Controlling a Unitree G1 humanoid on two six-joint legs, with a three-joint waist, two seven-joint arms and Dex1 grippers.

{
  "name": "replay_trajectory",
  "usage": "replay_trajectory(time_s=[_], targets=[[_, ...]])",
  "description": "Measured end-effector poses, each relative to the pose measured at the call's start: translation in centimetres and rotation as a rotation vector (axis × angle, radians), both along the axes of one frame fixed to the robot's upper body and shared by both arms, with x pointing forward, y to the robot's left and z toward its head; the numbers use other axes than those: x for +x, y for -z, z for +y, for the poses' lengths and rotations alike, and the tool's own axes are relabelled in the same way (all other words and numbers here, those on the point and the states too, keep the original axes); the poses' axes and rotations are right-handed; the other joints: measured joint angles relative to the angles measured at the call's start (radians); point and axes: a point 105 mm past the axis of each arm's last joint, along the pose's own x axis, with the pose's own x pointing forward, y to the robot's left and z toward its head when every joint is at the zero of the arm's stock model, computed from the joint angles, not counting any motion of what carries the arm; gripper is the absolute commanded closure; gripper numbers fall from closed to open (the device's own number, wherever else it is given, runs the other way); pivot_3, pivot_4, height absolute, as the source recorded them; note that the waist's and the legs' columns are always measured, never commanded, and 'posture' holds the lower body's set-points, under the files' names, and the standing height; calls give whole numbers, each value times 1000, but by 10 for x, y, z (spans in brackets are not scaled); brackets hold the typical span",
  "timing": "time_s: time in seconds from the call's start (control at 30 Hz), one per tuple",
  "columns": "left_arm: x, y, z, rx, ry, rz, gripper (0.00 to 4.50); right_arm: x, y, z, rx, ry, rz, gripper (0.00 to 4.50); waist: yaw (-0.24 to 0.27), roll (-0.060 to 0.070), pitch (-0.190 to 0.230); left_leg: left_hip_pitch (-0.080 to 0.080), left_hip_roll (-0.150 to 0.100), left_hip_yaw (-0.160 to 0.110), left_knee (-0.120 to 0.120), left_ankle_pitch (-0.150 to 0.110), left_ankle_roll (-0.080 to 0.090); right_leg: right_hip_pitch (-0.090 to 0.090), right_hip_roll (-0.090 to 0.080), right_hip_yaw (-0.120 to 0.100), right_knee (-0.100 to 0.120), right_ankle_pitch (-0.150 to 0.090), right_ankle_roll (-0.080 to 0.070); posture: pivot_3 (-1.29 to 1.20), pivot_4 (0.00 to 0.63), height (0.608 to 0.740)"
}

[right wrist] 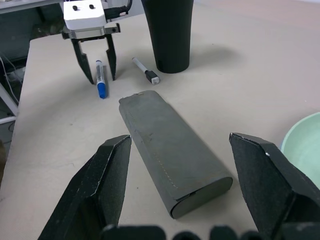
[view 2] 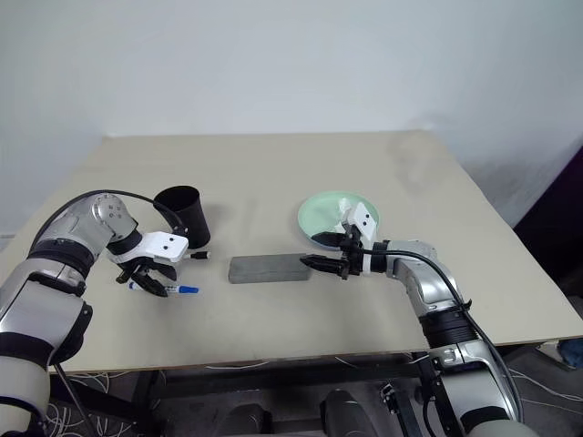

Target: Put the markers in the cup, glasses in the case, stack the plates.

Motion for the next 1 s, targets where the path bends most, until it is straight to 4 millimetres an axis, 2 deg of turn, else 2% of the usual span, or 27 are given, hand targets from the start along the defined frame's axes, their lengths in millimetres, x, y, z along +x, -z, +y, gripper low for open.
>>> replay_trajectory(time_s=[0.07, 0.1, 0.43, 0.53, 0.63, 0.77, 1.0], targets=[[0, 0, -1, -1, 5, -1, 4280, 0, 0, 0, 0, 0, 0, 1100, -1, 0, 0, 0, 0, 0, 0, 0, 0, 0, 0, 0, 0, 0, 0, 0, 0, 740], [0, 0, -1, -1, 6, -2, 4443, 0, 0, 0, 0, 0, 0, 1100, -1, 0, 0, 0, 0, 0, 0, 0, 0, 0, 0, 0, 0, 0, 0, 0, 0, 740], [-3, 1, 0, -51, 7, -25, 4443, 0, 0, 0, 0, 0, 0, 1100, -1, 0, 0, 0, 0, 0, 0, 0, 0, 0, 0, 0, 0, 0, 0, 0, 0, 740], [-3, -2, -10, -147, -5, -51, 4443, 0, 0, -1, -3, 2, 0, 1100, 1, 0, 0, 0, 0, 0, 0, 0, 0, 0, 0, 0, 0, 0, 0, 0, 0, 740], [-1, -16, -27, -283, -17, -93, 4443, 0, 0, -1, -4, 1, -1, 1100, 6, 0, 0, -1, 0, -2, 1, 0, 0, 0, -1, -1, 0, 0, 0, 0, 0, 740], [-3, -47, -48, -474, -38, -139, 4443, 0, 0, -3, -9, 3, -1, 1100, 5, 0, 0, 0, 0, -2, 1, 0, 0, 0, 0, -1, 1, 0, 0, 0, 0, 740], [-9, -83, -55, -795, -209, -224, 4443, -1, 0, -4, -14, -8, 4, 1100, 0, 0, 0, 1, 1, -3, 1, 0, 0, 0, 0, -3, 2, 0, 0, 0, 0, 740]])
